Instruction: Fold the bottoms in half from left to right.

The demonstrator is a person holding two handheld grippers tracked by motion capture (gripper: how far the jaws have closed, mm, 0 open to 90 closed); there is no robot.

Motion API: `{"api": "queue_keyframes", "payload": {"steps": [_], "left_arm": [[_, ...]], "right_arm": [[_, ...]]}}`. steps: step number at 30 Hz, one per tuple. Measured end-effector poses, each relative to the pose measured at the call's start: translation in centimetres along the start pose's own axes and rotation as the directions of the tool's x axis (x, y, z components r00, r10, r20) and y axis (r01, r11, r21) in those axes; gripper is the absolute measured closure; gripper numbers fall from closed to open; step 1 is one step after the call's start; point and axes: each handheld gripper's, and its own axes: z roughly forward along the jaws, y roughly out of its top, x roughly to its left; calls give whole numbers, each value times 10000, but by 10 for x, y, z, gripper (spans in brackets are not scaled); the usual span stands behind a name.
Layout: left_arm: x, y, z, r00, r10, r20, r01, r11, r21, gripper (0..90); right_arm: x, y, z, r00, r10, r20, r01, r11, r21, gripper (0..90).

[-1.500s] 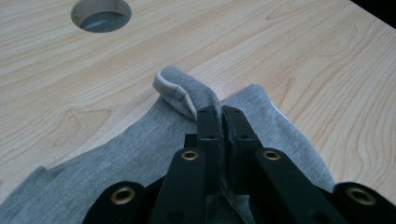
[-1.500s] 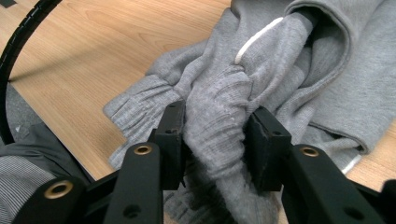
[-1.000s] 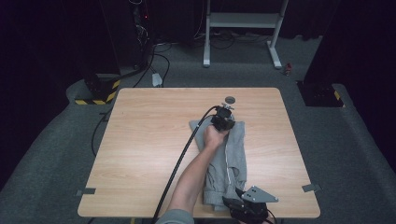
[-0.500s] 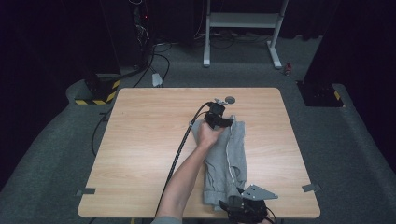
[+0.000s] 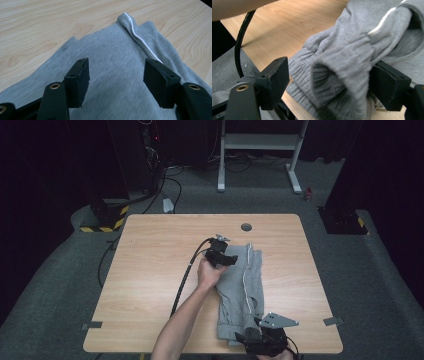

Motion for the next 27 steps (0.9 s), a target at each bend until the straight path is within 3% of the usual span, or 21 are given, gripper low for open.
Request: {"api": "queue_keyframes", "payload": {"steps": [3,11,14,21,27], "left_arm": [[5,-10,-11,9998,-162,67,162,9999,-37,375],[9,-36,-28,9998,-105,-159,108,9998,189,365],[7,-46,-31,9997,-243,-83,244,9995,187,361],[-1,-67,-39,9999,-136,-62,137,9995,289,354],[-8,-78,-46,9991,-331,247,326,9993,203,341]], "right_arm": [[-2,5,0,10000,55,2,-55,10000,7,200],[-9,15,4,9997,239,30,-239,9997,-2,201],[-10,17,5,9998,203,13,-203,9998,-10,203],[-11,20,8,9999,161,3,-161,9999,49,203],[-17,25,6,9995,263,167,-264,9997,0,205]]}}
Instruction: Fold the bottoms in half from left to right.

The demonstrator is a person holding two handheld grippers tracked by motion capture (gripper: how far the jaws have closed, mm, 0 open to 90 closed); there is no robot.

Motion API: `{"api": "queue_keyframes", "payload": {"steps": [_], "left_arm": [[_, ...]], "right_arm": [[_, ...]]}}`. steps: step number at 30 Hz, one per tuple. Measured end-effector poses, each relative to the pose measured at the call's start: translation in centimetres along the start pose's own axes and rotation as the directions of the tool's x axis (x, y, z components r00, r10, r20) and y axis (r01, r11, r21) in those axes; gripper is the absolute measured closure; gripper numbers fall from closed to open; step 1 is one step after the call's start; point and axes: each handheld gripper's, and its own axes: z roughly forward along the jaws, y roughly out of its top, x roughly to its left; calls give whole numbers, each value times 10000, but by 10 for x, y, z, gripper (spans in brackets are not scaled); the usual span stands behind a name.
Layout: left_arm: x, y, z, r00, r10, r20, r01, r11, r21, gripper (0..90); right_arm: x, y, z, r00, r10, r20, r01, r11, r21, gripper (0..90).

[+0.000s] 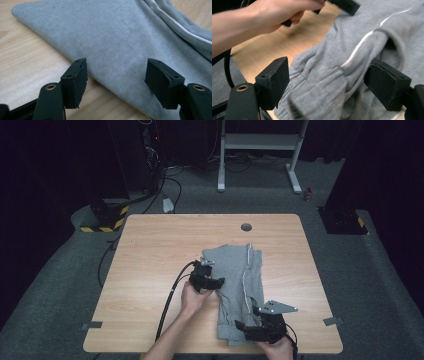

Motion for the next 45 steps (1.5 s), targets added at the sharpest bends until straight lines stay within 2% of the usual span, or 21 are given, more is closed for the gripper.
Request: {"api": "queue_keyframes", "payload": {"steps": [2,5,10,17,19,25,28,33,39,44,45], "left_arm": [[0,-4,-2,10000,15,-84,-15,10000,45,339],[-1,-9,-4,9998,-174,3,173,9998,32,333],[-7,-13,-7,9999,103,-121,-101,9999,138,327],[-10,-20,-11,10000,42,-51,-41,9999,123,319],[-11,-21,-11,10000,52,-30,-52,9999,118,319],[-14,-23,-7,10000,44,73,-45,9999,152,319],[-15,-23,-6,10000,7,59,-8,9999,165,320],[-15,-23,-5,10000,27,80,-28,9998,171,319],[-16,-23,-5,9999,-37,117,36,10000,45,320],[-19,-22,-8,9991,-227,362,235,9995,-227,320],[-20,-21,-8,9993,-143,356,152,9995,-268,320]], "right_arm": [[-3,3,0,10000,83,1,-83,9999,-83,208],[-7,7,1,10000,49,79,-48,9999,-117,210],[-14,15,4,9996,36,296,-30,9998,-221,217],[-24,23,18,9986,59,534,-64,9999,90,223],[-25,24,18,9983,226,543,-230,9997,78,226],[-22,23,15,9994,82,342,-83,10000,34,229],[-22,25,12,9996,181,220,-179,9998,-98,228],[-24,29,10,9996,141,248,-135,9997,-221,228],[-32,32,12,9990,302,322,-293,9992,-282,233],[-40,35,17,9980,382,495,-369,9990,-272,241],[-41,35,18,9977,435,521,-423,9988,-245,243]]}}
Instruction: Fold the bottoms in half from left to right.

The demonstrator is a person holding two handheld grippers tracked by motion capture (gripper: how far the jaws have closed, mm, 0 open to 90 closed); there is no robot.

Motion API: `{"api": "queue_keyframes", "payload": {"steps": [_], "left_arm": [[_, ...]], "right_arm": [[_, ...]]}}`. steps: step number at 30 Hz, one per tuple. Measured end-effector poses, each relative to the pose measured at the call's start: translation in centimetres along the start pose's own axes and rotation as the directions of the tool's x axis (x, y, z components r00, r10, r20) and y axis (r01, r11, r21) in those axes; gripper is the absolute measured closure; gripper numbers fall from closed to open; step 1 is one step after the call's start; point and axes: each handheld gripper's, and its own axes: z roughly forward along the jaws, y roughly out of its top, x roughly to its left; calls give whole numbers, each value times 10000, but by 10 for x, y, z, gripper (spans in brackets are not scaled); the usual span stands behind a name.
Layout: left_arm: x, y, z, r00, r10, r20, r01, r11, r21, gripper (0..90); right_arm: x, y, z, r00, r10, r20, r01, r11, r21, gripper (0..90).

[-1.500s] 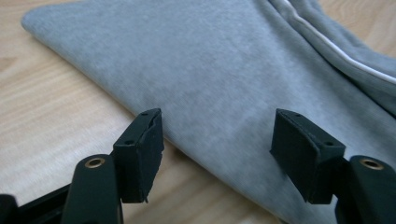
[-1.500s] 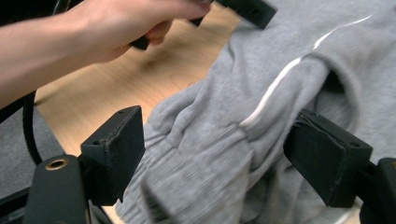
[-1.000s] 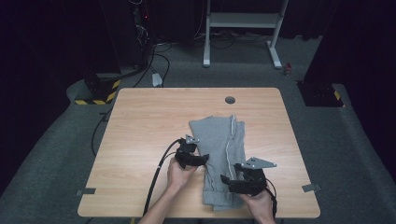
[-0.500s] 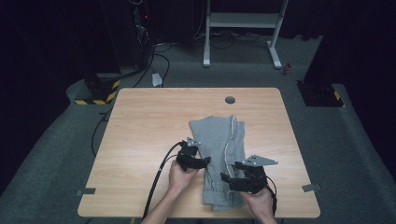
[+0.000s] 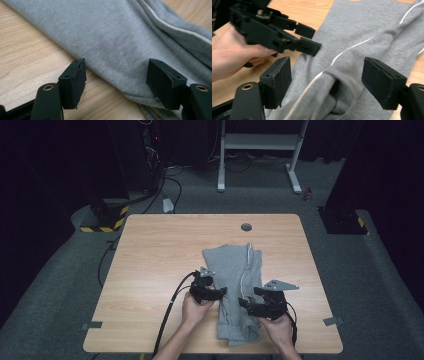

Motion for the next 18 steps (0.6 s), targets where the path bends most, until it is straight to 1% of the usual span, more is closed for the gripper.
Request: {"api": "queue_keyframes", "payload": {"steps": [1,2,3,4,5,6,8,12,14,16,18], "left_arm": [[-1,0,0,10000,31,18,-31,10000,-18,320],[-2,1,1,10000,34,35,-34,10000,-38,320],[-3,1,1,10000,-9,41,9,10000,-47,319],[-3,1,1,10000,78,4,-78,10000,-43,319],[-4,1,2,10000,1,41,-1,10000,-62,319],[-4,1,2,10000,9,51,-8,10000,-57,319],[-4,1,2,10000,13,47,-12,10000,-65,319],[-5,2,2,10000,54,0,-54,9999,-100,319],[-5,2,2,10000,81,-32,-81,9999,-100,319],[-6,2,3,9999,116,-52,-116,9999,-99,319],[-6,2,3,10000,93,-23,-93,9999,-127,319]], "right_arm": [[-1,1,1,9999,63,82,-63,10000,50,245],[-3,1,4,9998,-66,178,65,10000,28,247],[-5,2,7,9993,7,361,-12,9999,163,249],[-5,2,7,9993,7,361,-12,9999,163,249],[-6,3,10,9987,-118,488,110,9998,165,249],[-8,3,12,9981,-159,598,146,9996,229,251],[-10,4,15,9972,-99,738,77,9995,305,252],[-15,4,22,9930,-167,1168,113,9988,469,260],[-17,4,25,9909,-9,1344,-66,9984,560,263],[-21,4,29,9873,-122,1586,25,9982,607,268],[-23,4,32,9852,-116,1710,0,9977,675,270]]}}
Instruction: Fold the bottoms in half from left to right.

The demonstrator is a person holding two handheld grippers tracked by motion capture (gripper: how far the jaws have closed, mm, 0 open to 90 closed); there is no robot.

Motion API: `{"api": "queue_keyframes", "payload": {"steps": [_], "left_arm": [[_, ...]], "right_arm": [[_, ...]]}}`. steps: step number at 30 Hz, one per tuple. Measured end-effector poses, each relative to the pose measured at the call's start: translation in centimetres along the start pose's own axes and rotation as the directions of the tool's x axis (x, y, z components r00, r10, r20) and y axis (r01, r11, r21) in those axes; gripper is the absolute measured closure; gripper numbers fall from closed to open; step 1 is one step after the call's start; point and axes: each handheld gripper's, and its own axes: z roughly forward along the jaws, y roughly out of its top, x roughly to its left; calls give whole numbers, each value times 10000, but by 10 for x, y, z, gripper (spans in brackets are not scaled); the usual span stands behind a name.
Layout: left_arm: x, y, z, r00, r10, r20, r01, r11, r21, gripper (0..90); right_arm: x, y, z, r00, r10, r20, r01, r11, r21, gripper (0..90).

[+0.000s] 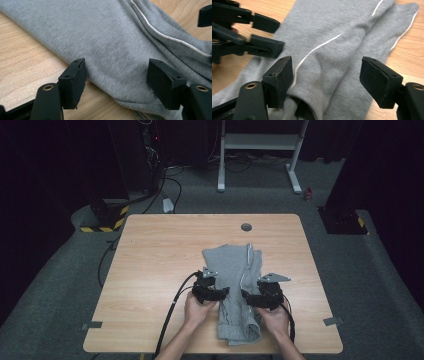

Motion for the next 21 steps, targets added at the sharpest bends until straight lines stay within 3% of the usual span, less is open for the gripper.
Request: {"api": "queue_keyframes", "payload": {"steps": [9,21], "left_arm": [[-2,0,5,9998,161,-97,-160,9998,129,321],[-3,-2,10,9988,370,-307,-360,9988,336,321]], "right_arm": [[-7,0,8,9993,149,344,-158,9995,259,284],[-21,-11,10,9950,-69,995,-2,9975,706,295]]}}
